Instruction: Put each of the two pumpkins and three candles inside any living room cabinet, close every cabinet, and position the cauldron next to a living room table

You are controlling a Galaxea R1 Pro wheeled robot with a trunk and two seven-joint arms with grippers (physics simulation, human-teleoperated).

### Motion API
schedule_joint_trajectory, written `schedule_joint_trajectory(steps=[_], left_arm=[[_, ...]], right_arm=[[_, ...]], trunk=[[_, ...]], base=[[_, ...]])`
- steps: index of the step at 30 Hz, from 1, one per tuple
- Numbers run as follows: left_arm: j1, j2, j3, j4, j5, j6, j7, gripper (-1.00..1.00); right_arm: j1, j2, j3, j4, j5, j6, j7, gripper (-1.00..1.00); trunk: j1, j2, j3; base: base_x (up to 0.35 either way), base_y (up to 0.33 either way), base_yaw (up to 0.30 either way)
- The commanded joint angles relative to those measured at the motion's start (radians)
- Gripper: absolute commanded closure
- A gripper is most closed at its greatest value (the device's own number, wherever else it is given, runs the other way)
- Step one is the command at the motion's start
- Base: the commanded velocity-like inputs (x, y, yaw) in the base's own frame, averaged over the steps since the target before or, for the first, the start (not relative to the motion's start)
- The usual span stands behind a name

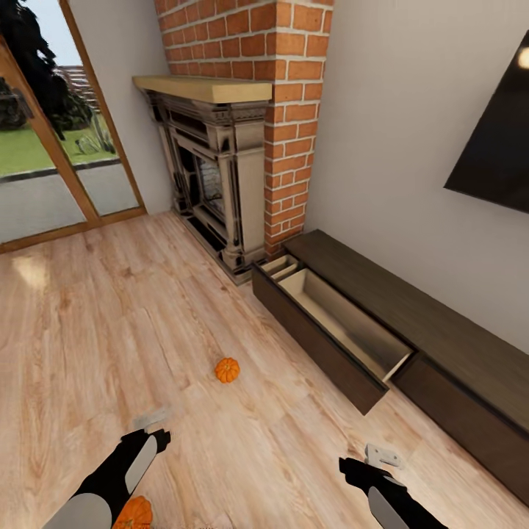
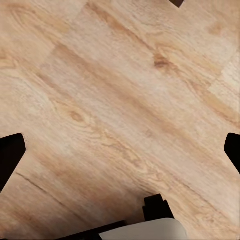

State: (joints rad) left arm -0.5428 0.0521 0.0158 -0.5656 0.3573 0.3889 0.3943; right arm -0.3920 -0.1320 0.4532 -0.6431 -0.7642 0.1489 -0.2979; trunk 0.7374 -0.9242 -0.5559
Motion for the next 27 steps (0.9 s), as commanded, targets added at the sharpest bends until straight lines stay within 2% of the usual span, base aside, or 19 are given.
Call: schedule_joint_trajectory(steps=[1, 4, 9, 11, 27], left_arm=[[0.0, 0.0, -0.001, -0.002, 0.01, 0.004, 0.006, -1.0], [0.0, 0.0, -0.001, -0.002, 0.011, 0.004, 0.006, -1.0], [0.0, 0.001, 0.0, -0.002, 0.011, 0.004, 0.005, -1.0], [0.0, 0.002, 0.001, -0.003, 0.011, 0.004, 0.005, -1.0], [0.0, 0.009, 0.001, -0.003, 0.022, 0.004, 0.005, -1.0]], right_arm=[[-0.001, -0.001, 0.007, -0.003, -0.006, 0.003, -0.009, -1.0], [-0.001, 0.011, 0.011, -0.003, -0.004, 0.003, -0.009, -1.0], [-0.001, 0.028, 0.077, -0.002, -0.004, -0.004, -0.018, -1.0], [-0.001, 0.029, 0.086, -0.002, -0.005, -0.019, -0.019, -1.0], [-0.001, 0.035, 0.096, -0.002, -0.006, -0.038, -0.021, -1.0]], trunk=[[0.0, -0.001, 0.0], [0.0, -0.001, 0.001], [0.0, -0.001, 0.005], [0.0, -0.001, 0.007], [0.0, -0.001, 0.024]], base=[[-0.003, 0.0, 0.276], [-0.001, 0.0, 0.276], [0.0, 0.0, 0.272], [0.0, 0.0, 0.255], [0.0, 0.0, 0.242]])
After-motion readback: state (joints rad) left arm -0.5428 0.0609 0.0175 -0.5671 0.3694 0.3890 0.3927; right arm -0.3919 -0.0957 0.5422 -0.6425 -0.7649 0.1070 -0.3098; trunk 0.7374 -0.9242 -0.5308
